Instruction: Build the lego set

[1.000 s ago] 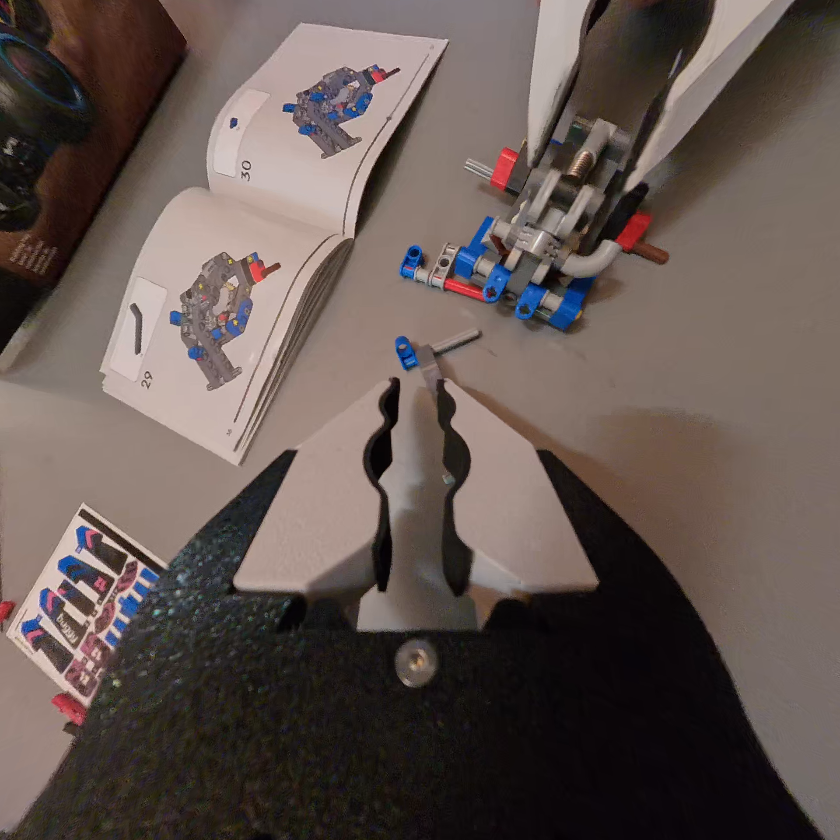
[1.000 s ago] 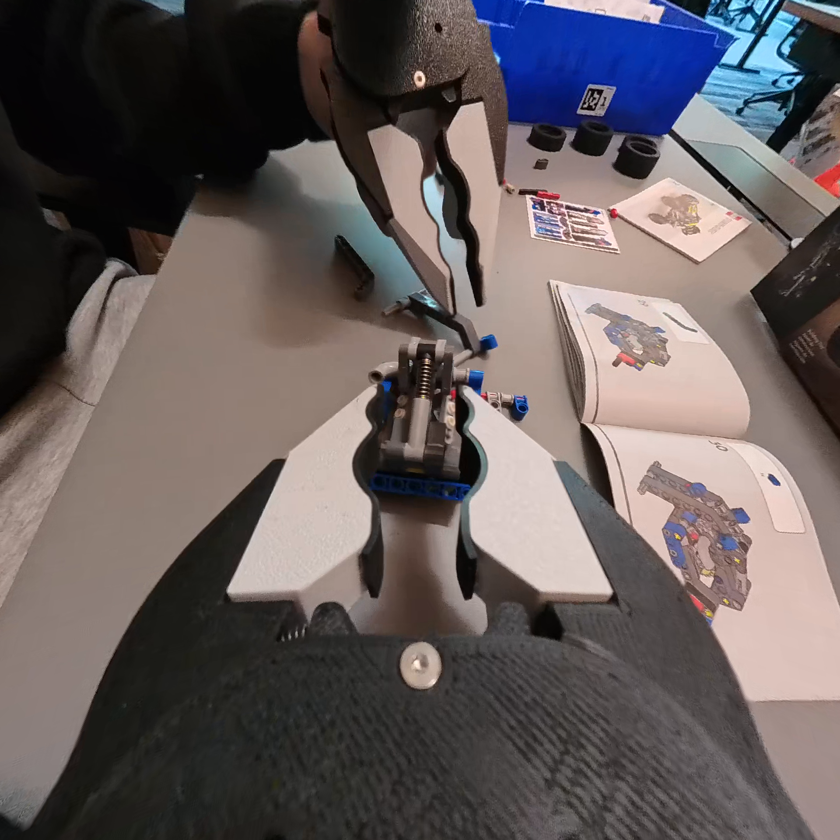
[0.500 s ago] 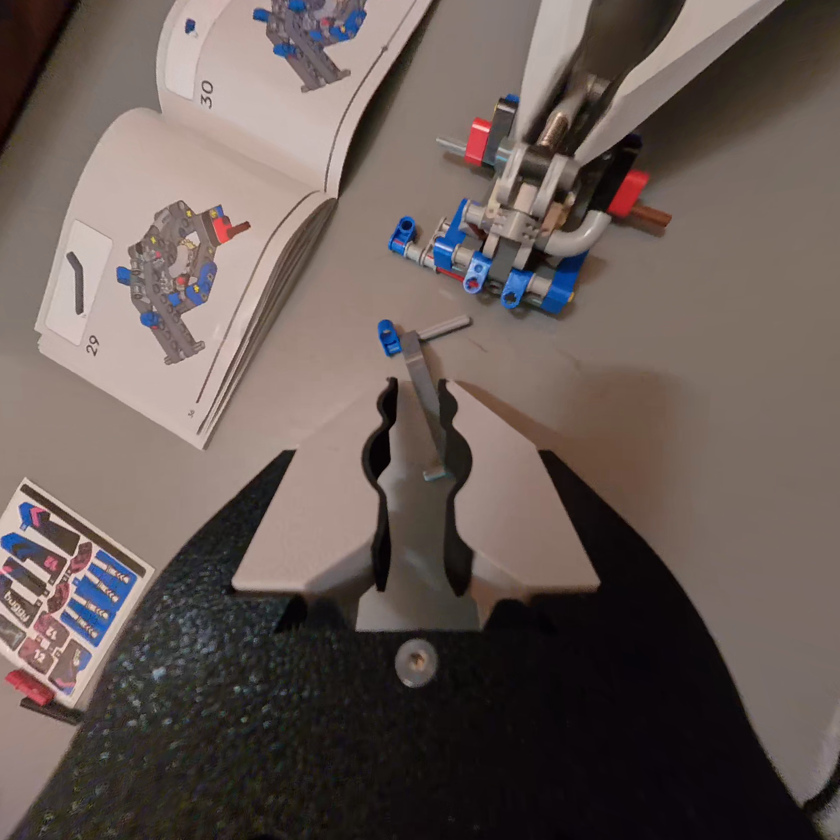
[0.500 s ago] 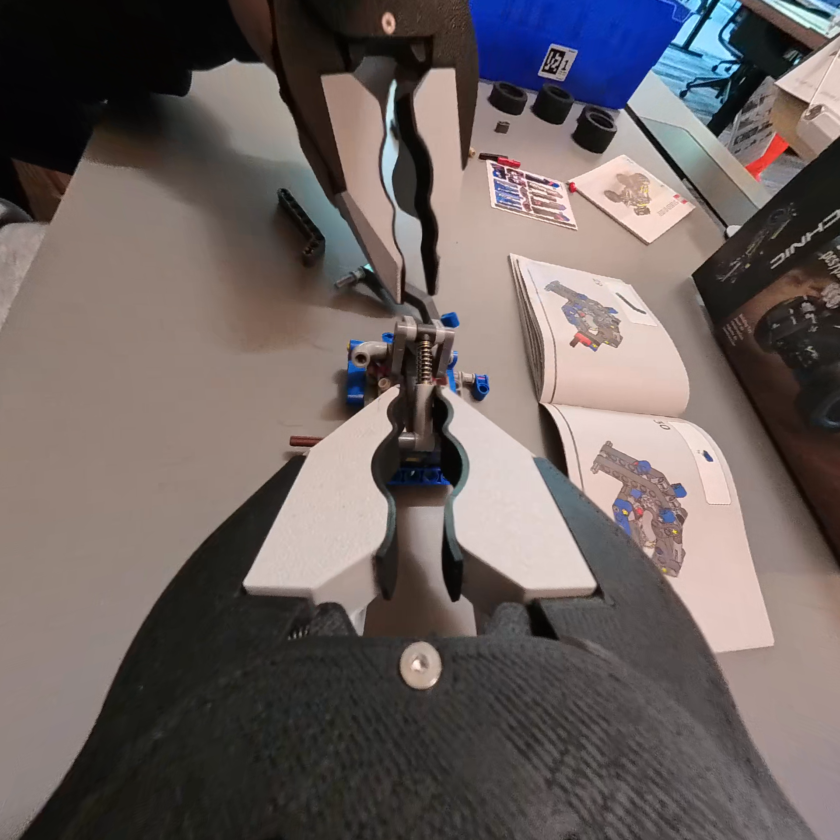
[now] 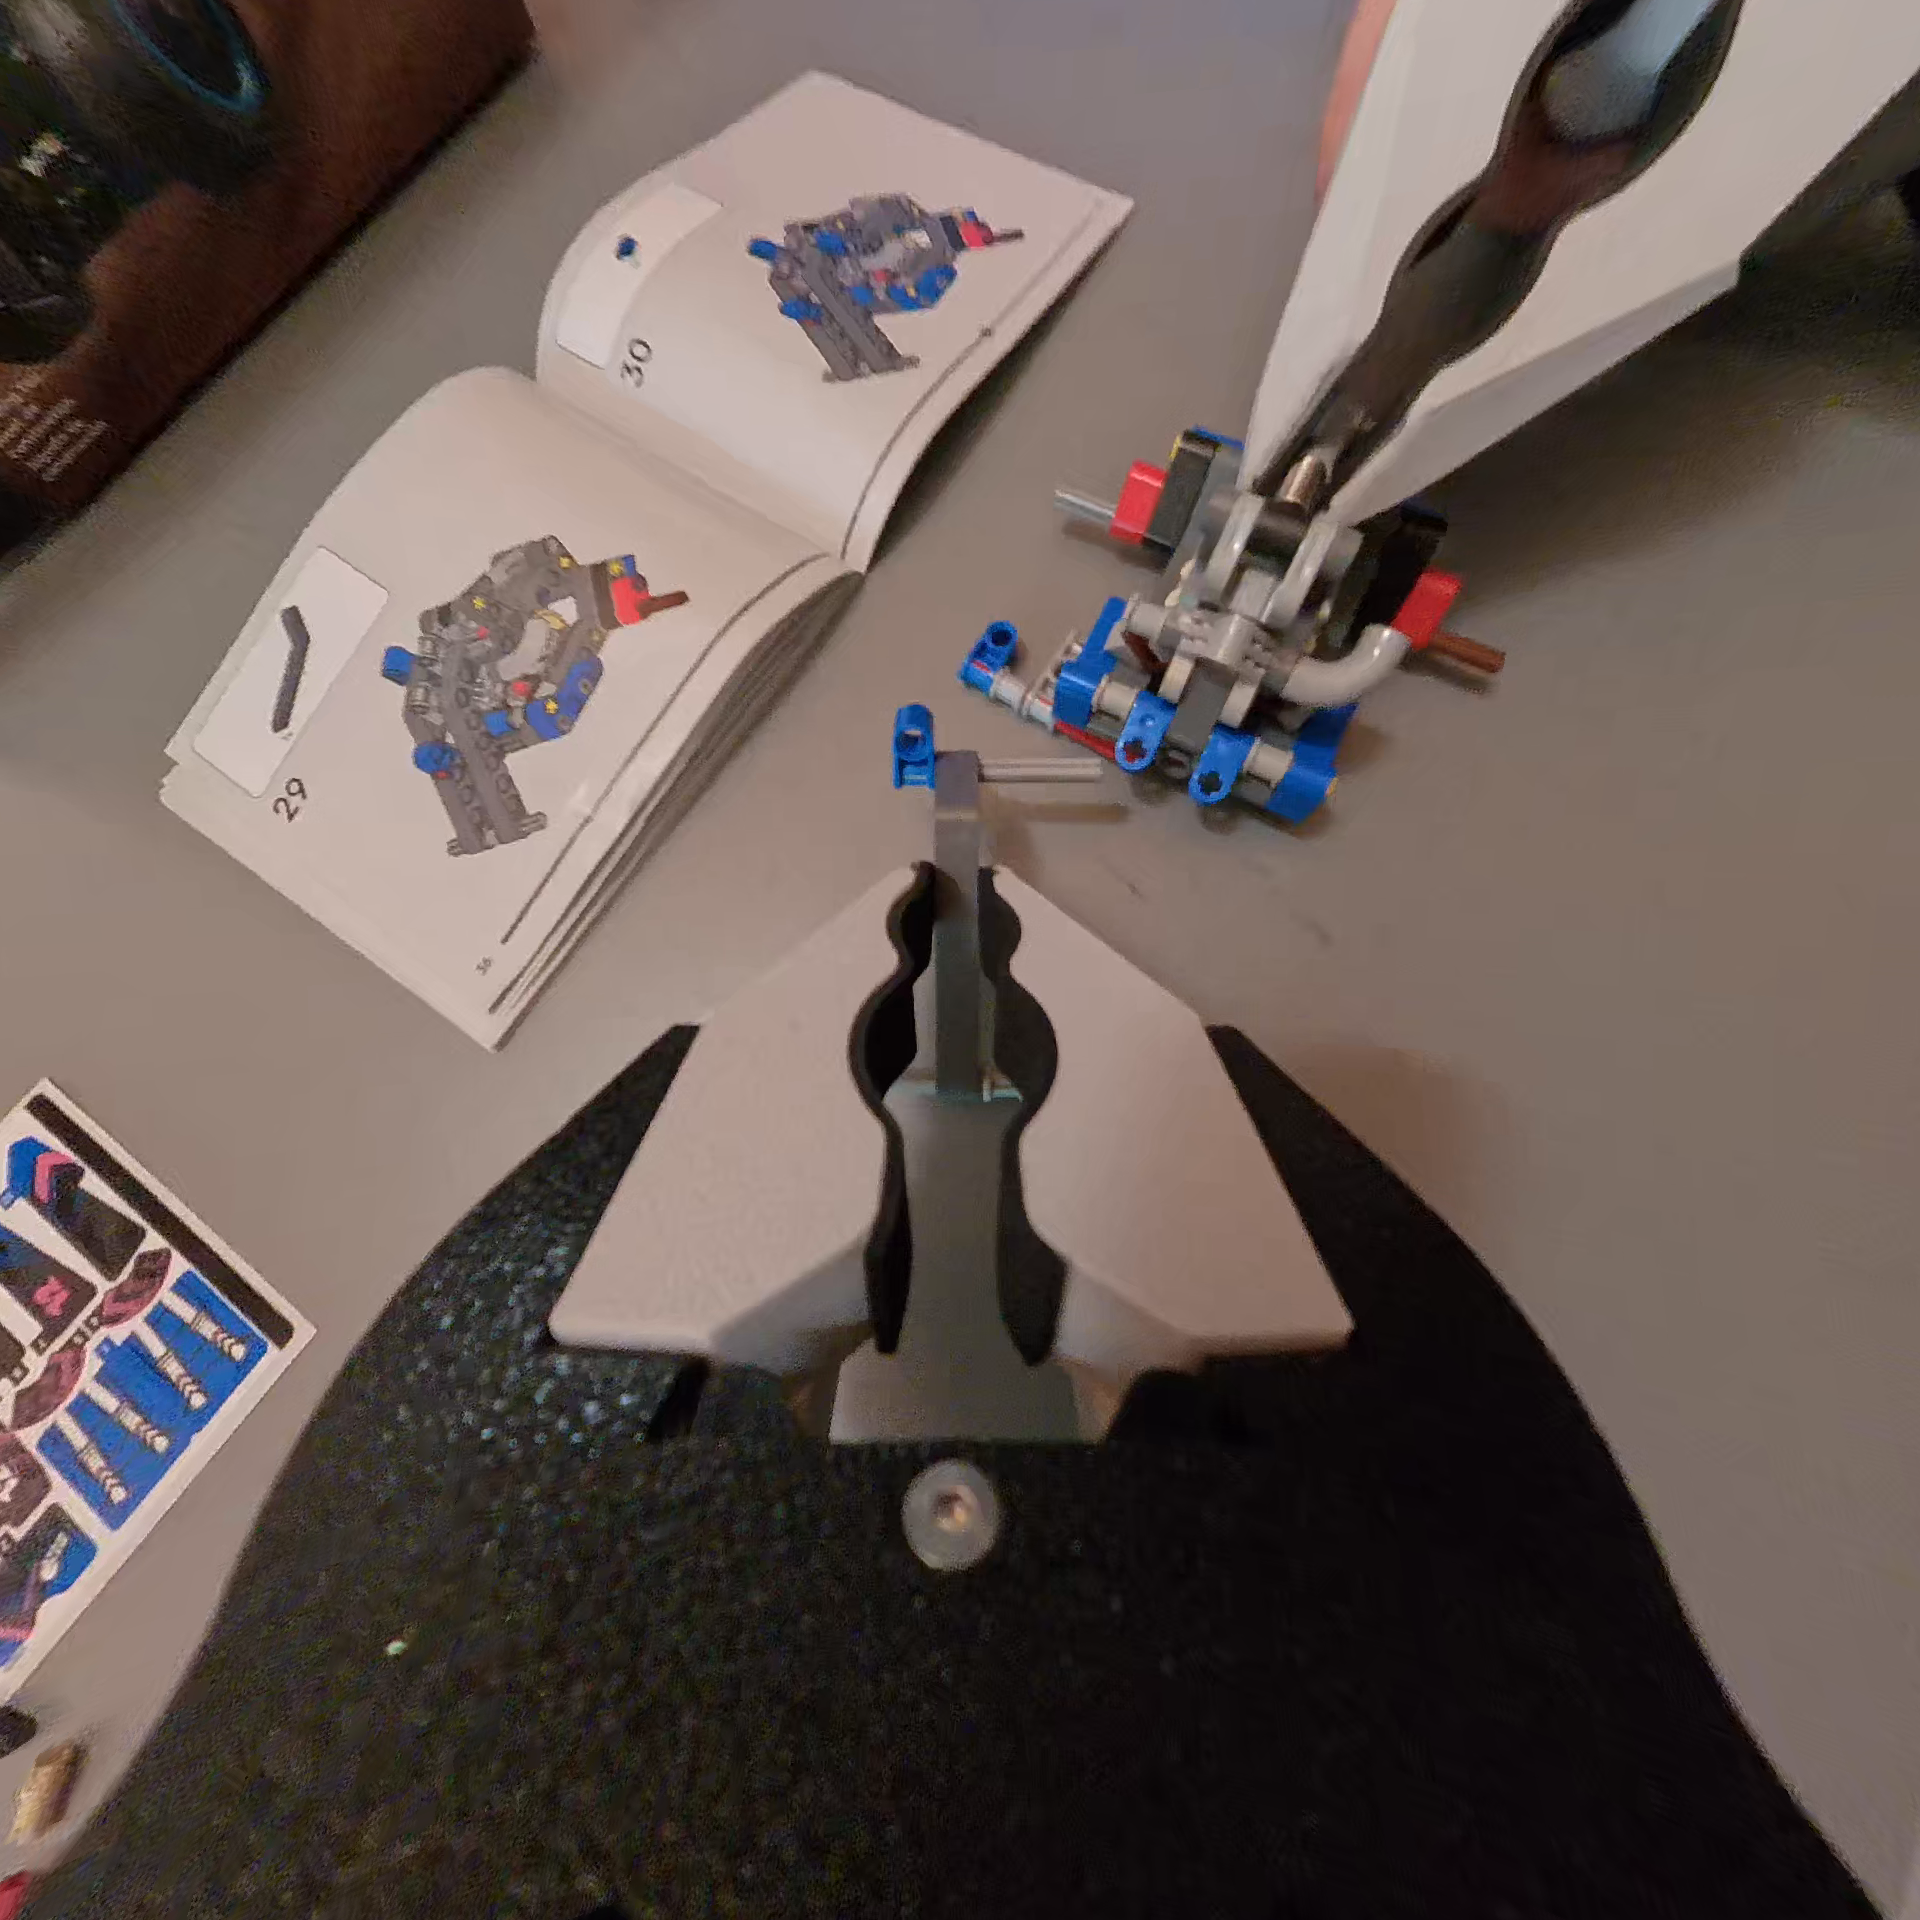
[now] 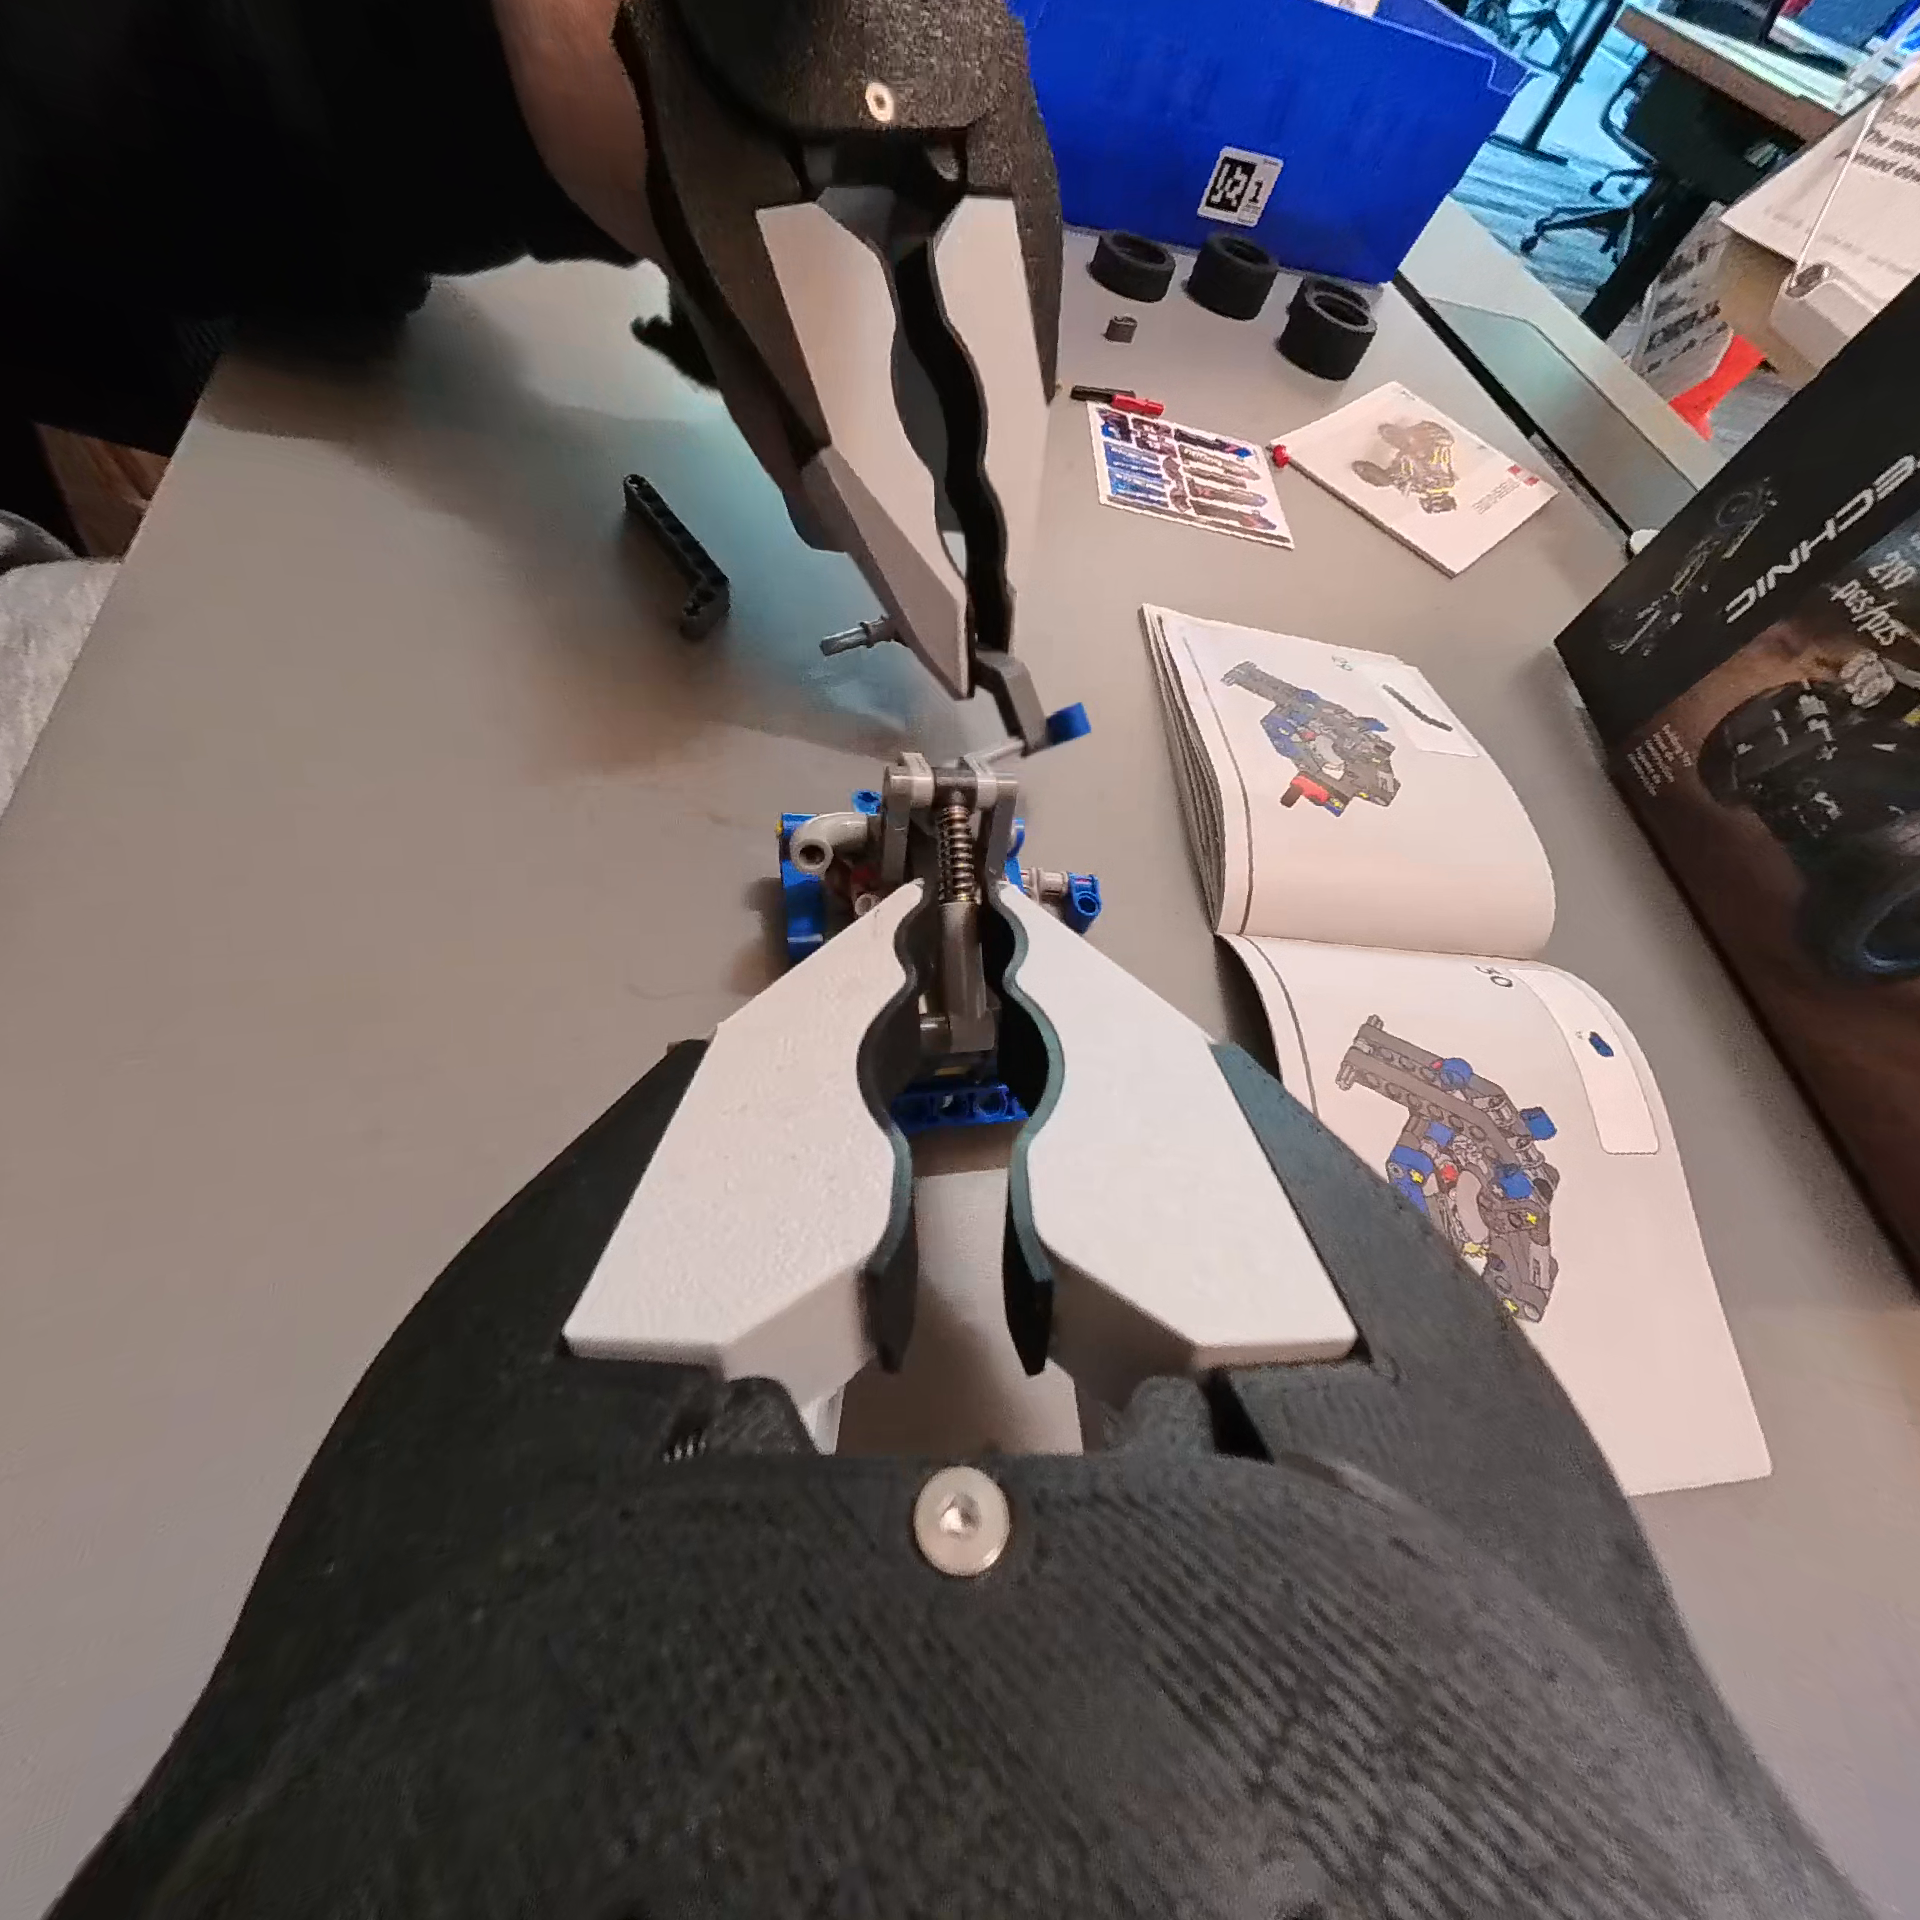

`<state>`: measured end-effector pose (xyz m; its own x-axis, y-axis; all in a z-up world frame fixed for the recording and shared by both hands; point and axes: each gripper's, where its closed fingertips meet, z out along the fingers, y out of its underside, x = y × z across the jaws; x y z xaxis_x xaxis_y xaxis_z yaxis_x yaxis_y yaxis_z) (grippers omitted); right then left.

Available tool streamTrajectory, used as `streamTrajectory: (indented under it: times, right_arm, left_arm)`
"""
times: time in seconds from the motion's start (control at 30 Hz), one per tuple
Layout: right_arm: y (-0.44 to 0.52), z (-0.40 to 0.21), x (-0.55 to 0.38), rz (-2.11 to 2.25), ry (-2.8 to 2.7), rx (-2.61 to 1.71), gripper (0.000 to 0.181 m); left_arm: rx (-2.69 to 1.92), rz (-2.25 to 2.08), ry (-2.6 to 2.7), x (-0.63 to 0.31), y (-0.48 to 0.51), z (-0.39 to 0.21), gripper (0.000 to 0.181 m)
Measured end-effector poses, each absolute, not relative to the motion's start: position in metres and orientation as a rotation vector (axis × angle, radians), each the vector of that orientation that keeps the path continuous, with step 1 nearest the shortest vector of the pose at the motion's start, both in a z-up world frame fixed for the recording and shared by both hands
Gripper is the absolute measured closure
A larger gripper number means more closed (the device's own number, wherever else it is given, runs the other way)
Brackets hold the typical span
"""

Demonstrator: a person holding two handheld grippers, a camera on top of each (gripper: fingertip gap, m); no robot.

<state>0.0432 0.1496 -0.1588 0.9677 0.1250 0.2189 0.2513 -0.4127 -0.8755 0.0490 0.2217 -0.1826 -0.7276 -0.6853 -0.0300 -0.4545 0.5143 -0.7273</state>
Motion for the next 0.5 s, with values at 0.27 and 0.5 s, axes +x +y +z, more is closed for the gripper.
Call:
streamTrajectory:
  times: [0.27, 0.5]
  right_arm:
    - [0.149, -0.159, 0.053, -0.124, -0.173, -2.015, 0.177]
    - [0.149, -0.159, 0.052, -0.134, -0.198, -2.013, 0.177]
  left_arm:
    - [-1.01, -1.203, 2.341, 0.059, 0.216, -0.172, 0.176]
    - [-1.012, -1.292, 2.349, 0.06, 0.207, -0.173, 0.177]
